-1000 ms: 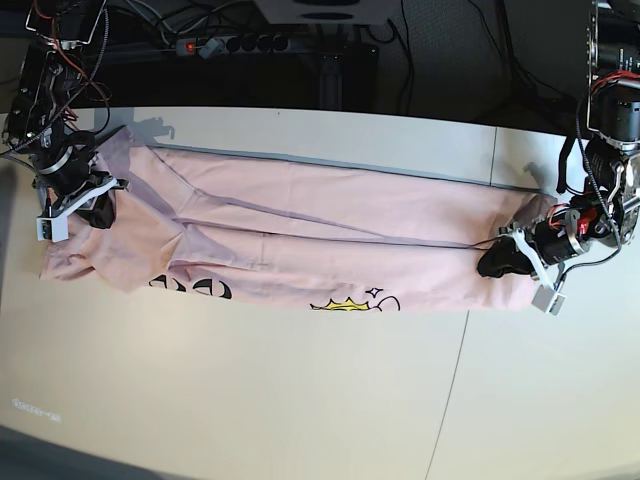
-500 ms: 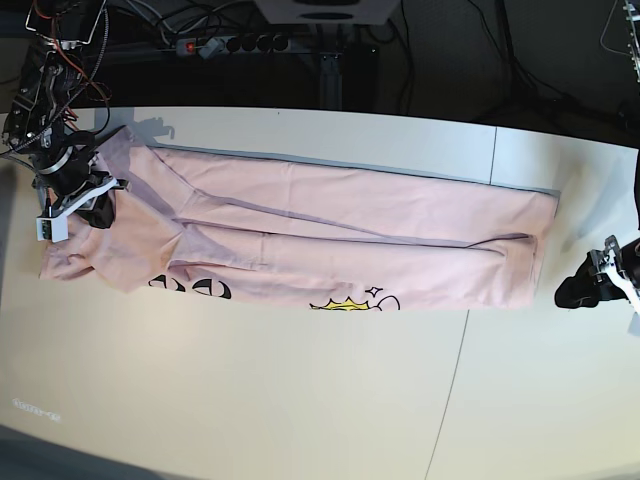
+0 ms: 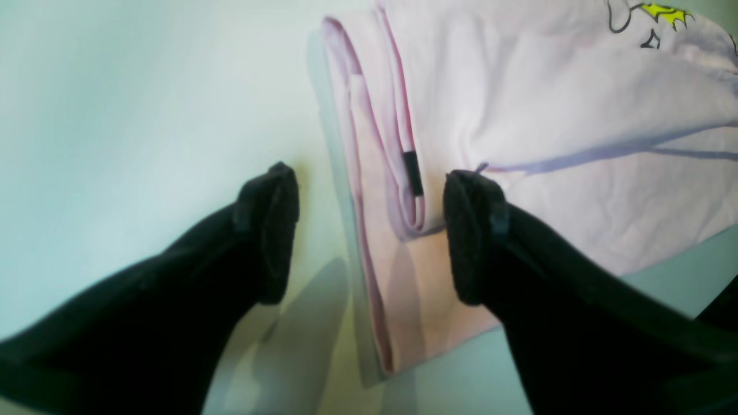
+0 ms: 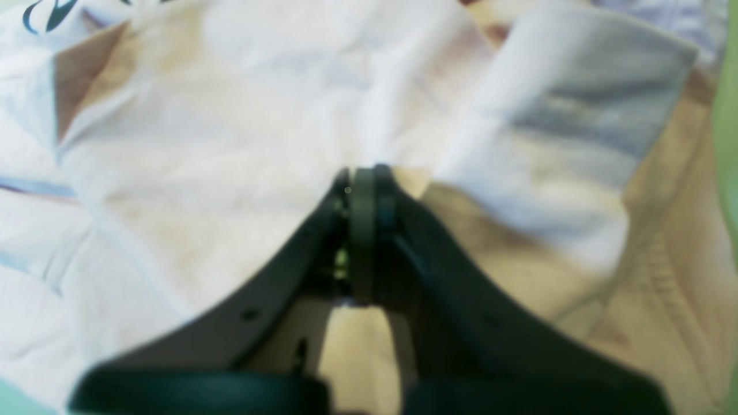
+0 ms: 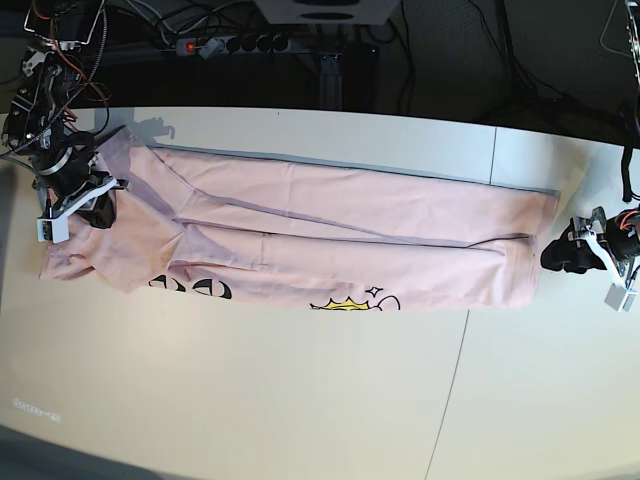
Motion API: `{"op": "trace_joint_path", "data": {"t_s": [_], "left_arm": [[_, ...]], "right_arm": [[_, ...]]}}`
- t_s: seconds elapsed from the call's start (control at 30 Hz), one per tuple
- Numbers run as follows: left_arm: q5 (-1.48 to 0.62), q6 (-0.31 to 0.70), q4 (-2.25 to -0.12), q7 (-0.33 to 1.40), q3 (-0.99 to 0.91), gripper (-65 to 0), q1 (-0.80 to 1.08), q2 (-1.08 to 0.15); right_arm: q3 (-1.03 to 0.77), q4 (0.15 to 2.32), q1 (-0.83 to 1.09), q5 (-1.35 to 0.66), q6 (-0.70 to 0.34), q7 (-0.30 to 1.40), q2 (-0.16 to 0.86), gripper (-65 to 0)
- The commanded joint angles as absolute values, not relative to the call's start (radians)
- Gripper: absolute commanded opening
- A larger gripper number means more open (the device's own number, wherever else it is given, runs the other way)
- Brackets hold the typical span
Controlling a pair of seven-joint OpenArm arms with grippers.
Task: Fold the T-shirt properly
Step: 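Pull the strip end with the left gripper to straighten it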
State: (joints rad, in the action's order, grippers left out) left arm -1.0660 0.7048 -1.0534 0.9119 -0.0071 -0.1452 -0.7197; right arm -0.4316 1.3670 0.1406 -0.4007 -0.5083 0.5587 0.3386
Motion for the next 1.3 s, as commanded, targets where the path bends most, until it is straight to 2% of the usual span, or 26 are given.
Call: {"op": "trace_joint_path", "data": {"t_s": [0.0, 0.27, 0.47, 1.1, 1.13, 1.17, 1.23, 1.27], "left_arm": [[-1.081, 0.698, -1.050, 0.894, -0.015, -22.4, -0.163, -0.740], [-1.127, 0.698, -0.952, 0.899, -0.012, -22.4, -0.163, -0.712], [-1.199, 0.698, -0.945, 0.965, -0.012, -22.4, -0.163, -0.678], [-1.185, 0.698, -0.945, 0.971, 0.035, -23.7, -0.163, -0.626], [-1.185, 0.698, -0.945, 0.968, 0.035, -27.8, -0.163, -0.626], [-1.185, 0.698, -0.945, 0.968, 0.035, -35.6, -0.163, -0.626], [-1.174, 0.698, -0.945, 0.962, 0.035, -57.5, -0.163, -0.626], [-1.147, 0.698, -0.945, 0.944, 0.035, -65.0, -0.163, -0.626]], "right_arm": [[-0.429, 1.367, 0.145, -0.374, -0.580, 0.624, 0.349, -65.0], [-0.429, 1.367, 0.145, -0.375, -0.580, 0.626, 0.349, -65.0], [-0.429, 1.367, 0.145, -0.375, -0.580, 0.633, 0.349, -65.0], [-0.429, 1.367, 0.145, -0.385, -0.579, 0.637, 0.349, -65.0], [-0.429, 1.367, 0.145, -0.385, -0.579, 0.637, 0.349, -65.0], [-0.429, 1.367, 0.144, -0.385, -0.579, 0.636, 0.349, -65.0], [-0.429, 1.367, 0.145, -0.391, -0.579, 0.636, 0.349, -65.0], [-0.429, 1.367, 0.145, -0.398, -0.580, 0.637, 0.349, -65.0]]}}
